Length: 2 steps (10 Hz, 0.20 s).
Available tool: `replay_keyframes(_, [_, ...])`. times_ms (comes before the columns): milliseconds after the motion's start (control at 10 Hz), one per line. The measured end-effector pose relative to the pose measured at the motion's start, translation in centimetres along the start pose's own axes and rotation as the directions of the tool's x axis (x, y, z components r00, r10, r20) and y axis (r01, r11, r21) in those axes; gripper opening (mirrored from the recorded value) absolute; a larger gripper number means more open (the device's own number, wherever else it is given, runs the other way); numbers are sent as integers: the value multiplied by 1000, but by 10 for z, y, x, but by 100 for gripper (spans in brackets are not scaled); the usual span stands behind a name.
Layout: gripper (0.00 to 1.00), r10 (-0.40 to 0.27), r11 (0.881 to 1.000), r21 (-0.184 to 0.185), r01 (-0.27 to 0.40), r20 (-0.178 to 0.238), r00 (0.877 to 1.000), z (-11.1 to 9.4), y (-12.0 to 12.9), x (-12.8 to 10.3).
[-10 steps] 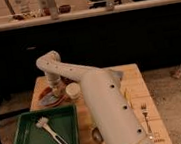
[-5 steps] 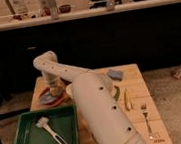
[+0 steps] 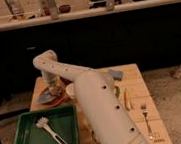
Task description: Wipe red bowl with towel
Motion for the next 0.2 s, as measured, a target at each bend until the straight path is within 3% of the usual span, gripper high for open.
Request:
replay_keyframes(100, [16,0,1000,0,0,0,1000,0,0,0])
replay_keyframes(200, [31,0,1000,-1,0,0,1000,0,0,0])
